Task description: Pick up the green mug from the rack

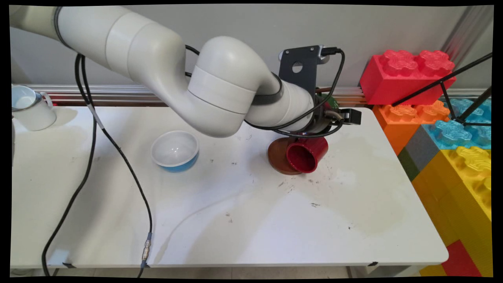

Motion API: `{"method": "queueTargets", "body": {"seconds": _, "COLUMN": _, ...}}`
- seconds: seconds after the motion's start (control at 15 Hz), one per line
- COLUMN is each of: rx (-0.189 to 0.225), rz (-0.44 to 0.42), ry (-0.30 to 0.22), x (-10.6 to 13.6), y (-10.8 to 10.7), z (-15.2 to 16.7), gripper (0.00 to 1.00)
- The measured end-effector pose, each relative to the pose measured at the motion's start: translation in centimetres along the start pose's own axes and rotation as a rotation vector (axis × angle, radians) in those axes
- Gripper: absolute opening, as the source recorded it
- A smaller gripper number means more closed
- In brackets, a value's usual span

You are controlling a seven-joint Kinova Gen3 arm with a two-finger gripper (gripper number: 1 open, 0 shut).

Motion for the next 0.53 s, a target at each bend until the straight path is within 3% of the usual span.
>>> {"method": "queueTargets", "body": {"seconds": 0.53, "rx": 0.014, "rz": -0.062, "ry": 0.028, "x": -0.24, "y": -0.16, "z": 0.3, "gripper": 1.0}}
